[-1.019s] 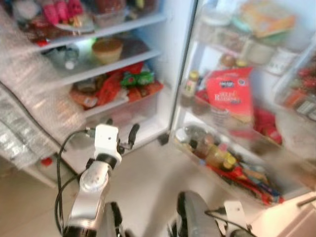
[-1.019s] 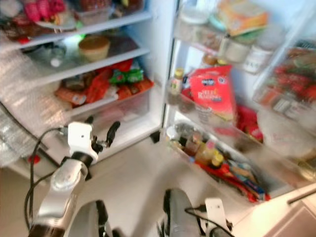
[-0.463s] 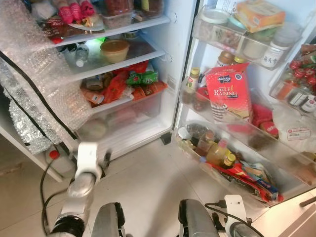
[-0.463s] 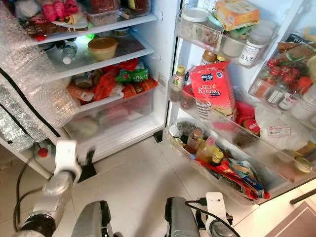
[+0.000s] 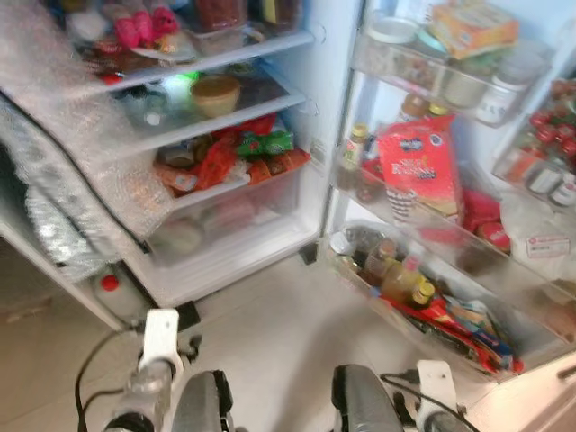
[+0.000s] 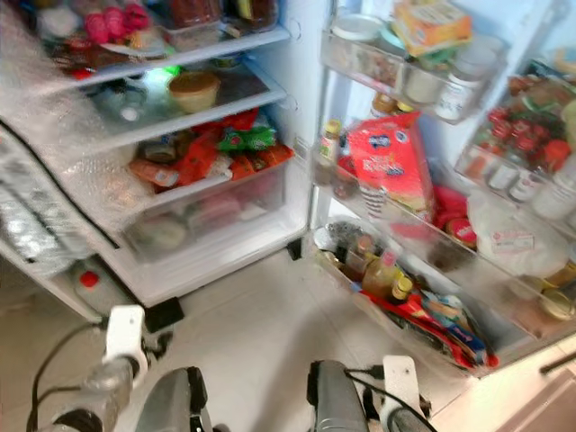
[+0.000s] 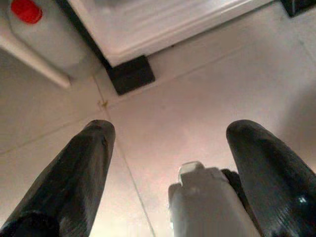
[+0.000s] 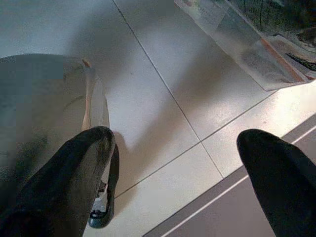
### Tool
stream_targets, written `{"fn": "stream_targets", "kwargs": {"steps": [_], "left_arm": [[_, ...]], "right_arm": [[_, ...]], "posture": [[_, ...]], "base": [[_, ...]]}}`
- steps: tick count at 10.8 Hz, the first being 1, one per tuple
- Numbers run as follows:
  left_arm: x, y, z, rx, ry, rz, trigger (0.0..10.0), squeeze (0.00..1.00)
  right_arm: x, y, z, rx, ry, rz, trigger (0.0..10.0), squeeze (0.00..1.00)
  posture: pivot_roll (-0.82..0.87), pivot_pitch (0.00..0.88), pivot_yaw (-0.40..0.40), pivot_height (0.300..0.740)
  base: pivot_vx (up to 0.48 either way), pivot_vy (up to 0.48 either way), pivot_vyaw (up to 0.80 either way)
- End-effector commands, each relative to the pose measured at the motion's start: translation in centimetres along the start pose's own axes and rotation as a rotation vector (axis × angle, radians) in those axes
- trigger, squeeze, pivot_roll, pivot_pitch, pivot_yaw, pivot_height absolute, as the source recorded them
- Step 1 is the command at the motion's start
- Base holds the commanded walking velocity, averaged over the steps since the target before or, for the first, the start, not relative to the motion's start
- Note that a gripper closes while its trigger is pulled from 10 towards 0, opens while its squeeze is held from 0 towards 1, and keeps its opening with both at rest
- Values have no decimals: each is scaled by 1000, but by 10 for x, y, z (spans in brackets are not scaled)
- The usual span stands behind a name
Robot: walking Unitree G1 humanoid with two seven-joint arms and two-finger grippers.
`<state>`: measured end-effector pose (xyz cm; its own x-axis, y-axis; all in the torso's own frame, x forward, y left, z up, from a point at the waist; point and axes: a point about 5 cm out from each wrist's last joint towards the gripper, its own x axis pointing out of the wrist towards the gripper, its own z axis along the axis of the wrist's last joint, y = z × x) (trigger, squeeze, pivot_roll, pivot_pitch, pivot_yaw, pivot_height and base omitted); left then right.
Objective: Restocking fridge
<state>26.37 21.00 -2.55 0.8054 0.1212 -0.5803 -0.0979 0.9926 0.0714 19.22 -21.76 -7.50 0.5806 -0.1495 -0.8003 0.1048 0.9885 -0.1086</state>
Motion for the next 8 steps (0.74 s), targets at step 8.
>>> {"fn": "stream_targets", "kwargs": {"steps": [8], "left_arm": [[-6,10,-24,19,82,9,10000,0]], "right_arm": [[-3,17,-17,38,46,72,10000,0]], "posture": [[-57,139,33,594]], "base": [[0,270,0]]}}
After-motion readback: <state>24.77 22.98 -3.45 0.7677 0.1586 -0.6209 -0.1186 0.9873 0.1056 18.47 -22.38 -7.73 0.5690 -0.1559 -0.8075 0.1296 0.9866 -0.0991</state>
